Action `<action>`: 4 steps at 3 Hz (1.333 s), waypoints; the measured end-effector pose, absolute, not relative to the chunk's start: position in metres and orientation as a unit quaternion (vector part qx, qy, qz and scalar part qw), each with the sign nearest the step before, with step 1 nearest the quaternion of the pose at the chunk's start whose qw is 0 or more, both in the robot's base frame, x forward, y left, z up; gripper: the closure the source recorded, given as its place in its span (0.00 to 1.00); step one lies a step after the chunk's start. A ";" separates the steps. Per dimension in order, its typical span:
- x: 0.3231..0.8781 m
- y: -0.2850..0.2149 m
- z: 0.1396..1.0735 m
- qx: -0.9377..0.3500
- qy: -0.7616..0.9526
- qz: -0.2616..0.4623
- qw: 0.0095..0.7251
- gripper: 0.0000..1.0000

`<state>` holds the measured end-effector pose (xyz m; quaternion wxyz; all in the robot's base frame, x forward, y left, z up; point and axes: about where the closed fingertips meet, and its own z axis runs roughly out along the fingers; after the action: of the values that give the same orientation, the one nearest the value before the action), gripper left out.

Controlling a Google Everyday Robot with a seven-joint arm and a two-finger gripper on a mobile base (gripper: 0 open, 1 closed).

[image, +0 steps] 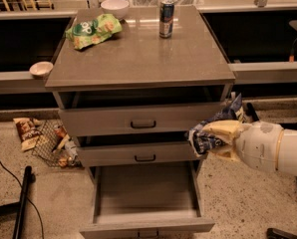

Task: Pick blue chip bag from bottom drawer and place on counter

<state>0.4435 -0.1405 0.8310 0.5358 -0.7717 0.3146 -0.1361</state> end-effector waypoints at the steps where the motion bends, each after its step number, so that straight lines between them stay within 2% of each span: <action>1: 0.458 -0.127 0.847 -0.785 0.289 -0.140 0.529 1.00; 4: 0.559 -0.052 0.928 -0.866 0.138 -0.157 0.454 1.00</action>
Offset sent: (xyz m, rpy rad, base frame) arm 0.0908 0.0730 0.1030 -0.2855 -0.1595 0.2844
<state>0.5588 -0.0525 0.9278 0.4537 -0.8662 0.1379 -0.1573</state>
